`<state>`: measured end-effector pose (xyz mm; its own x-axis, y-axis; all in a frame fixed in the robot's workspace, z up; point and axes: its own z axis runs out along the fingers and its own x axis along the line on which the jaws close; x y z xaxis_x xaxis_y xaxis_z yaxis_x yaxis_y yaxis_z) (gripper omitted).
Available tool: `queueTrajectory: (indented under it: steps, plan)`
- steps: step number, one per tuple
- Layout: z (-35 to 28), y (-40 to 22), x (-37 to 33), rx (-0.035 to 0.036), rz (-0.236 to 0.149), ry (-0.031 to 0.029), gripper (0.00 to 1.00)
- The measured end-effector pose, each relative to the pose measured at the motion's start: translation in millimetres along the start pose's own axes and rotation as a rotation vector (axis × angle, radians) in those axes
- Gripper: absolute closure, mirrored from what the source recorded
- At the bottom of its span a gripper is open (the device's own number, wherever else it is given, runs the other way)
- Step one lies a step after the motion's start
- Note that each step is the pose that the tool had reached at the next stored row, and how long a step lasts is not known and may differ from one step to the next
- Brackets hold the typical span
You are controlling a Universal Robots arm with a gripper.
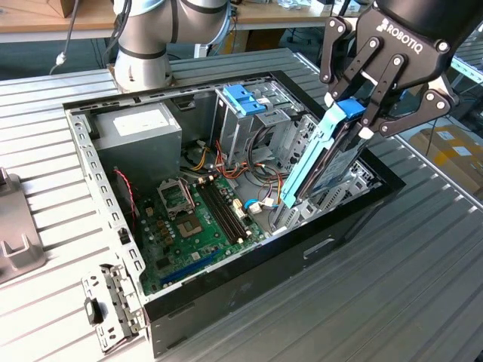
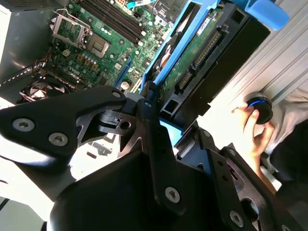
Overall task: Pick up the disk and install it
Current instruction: 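Pick up the disk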
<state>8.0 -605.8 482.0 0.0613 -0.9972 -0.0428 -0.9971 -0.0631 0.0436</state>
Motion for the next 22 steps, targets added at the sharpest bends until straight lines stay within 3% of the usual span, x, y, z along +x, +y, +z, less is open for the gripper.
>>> queueTrajectory:
  steps: [22]
  plan:
    - [-0.2, -4.0, 0.3, 0.0000, 0.000, 0.0001, 0.63]
